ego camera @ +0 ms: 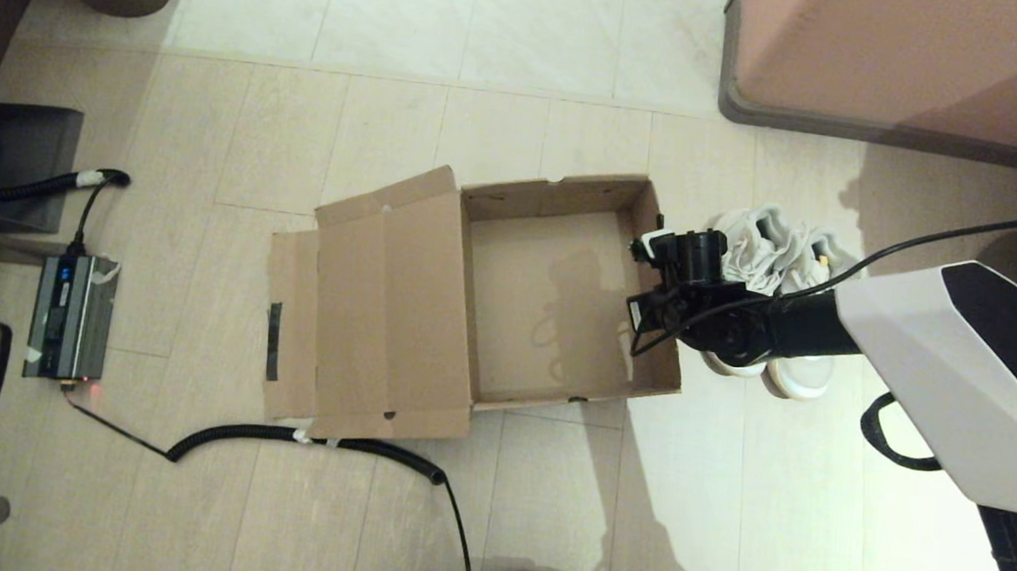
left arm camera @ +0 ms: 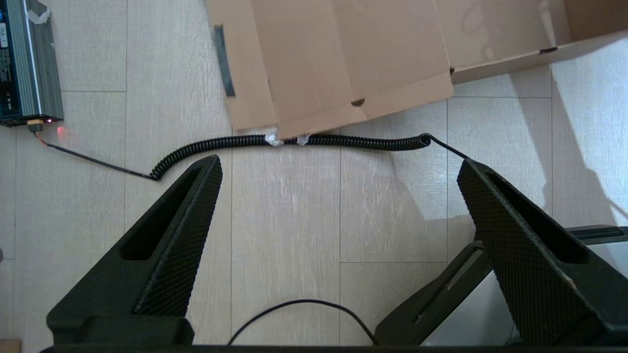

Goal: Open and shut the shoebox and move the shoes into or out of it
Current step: Put the shoes into the shoe box

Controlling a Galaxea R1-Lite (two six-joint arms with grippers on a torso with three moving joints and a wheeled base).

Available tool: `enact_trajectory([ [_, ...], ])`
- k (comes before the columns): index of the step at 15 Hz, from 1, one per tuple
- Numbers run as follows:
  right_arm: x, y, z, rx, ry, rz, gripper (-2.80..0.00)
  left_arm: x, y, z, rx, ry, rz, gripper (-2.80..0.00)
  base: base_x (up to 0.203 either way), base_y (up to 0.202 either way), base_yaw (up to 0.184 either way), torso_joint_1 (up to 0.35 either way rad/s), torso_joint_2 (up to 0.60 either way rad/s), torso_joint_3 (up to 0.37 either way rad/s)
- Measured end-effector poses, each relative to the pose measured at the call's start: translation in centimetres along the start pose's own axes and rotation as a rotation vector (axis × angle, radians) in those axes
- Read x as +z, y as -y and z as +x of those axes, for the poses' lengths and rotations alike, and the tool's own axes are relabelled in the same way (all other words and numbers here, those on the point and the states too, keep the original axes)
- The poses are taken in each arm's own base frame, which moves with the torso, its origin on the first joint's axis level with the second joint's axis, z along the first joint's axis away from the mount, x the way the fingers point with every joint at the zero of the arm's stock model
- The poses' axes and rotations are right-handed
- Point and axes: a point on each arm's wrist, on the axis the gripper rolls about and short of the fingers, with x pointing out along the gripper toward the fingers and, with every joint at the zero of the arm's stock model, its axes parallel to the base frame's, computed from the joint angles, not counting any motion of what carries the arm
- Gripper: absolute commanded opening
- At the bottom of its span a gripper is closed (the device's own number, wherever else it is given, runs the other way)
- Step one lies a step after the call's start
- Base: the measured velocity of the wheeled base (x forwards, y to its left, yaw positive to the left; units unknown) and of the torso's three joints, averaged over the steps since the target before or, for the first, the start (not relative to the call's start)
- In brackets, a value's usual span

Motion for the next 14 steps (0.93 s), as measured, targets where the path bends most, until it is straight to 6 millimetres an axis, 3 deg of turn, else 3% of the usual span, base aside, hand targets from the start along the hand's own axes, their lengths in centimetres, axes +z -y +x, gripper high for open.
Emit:
enact_trajectory([
  [7, -4.1, 0.8, -4.4, 0.043, -0.174, -0.083, -2.8, 0.0, 0.0, 0.0, 0.0, 0.0, 0.0, 0.0, 0.0, 0.0, 0.0, 0.0, 0.0, 0.0],
  [14, -7.0, -2.0, -6.9, 0.127, -0.217, -0.147, -2.8, 0.0, 0.0, 0.0, 0.0, 0.0, 0.0, 0.0, 0.0, 0.0, 0.0, 0.0, 0.0, 0.0],
])
